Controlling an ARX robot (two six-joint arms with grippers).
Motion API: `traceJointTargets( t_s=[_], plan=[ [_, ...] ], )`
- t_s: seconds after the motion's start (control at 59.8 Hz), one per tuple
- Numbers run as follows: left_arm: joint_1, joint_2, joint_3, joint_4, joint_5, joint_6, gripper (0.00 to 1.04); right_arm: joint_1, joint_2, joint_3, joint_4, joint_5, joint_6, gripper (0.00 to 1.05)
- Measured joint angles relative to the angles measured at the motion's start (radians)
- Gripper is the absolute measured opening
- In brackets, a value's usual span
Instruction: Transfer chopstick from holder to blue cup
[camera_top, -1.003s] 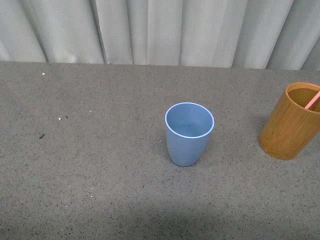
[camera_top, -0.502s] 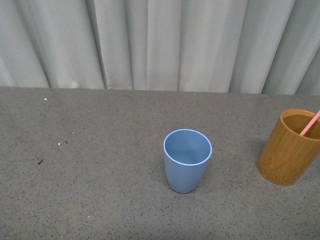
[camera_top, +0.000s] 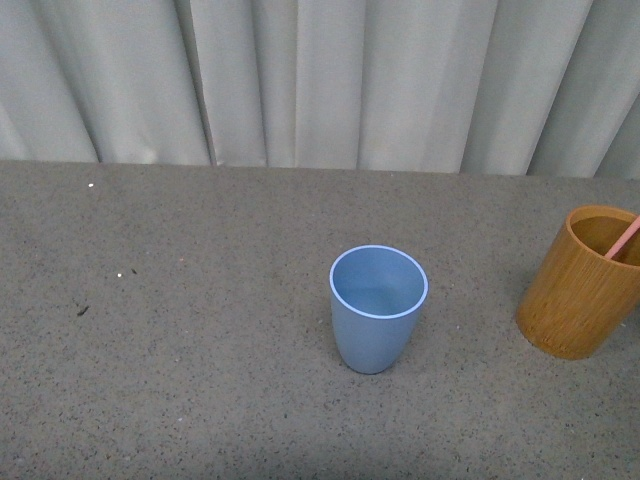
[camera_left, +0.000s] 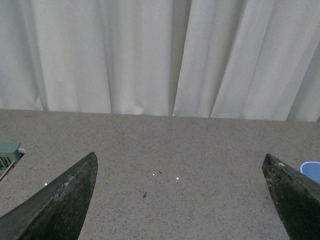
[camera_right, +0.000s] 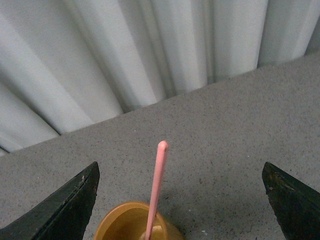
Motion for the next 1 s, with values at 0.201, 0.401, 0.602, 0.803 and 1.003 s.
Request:
traceJointTargets(
  t_s=[0.201, 0.401, 0.602, 0.803, 1.003],
  plan=[
    [0.0, 0.0, 0.0, 0.0, 0.0, 0.0, 0.98, -0.005, 0.066, 0.093, -0.105, 0.011, 0.125, 0.95],
    [0.0, 0.0, 0.0, 0.0, 0.0, 0.0, 0.98, 0.011, 0.137, 0.146, -0.15, 0.013, 0.156, 0.95],
    [0.0, 0.0, 0.0, 0.0, 0.0, 0.0, 0.98, 0.036, 0.225, 0.185, -0.153, 0.027, 0.162, 0.95],
    [0.0, 0.0, 0.0, 0.0, 0.0, 0.0, 0.98, 0.053, 0.326, 0.256, -0.13, 0.035, 0.182, 0.95],
    [0.0, 0.0, 0.0, 0.0, 0.0, 0.0, 0.98, 0.059, 0.395, 0.304, -0.105, 0.031, 0.19, 0.95]
  ],
)
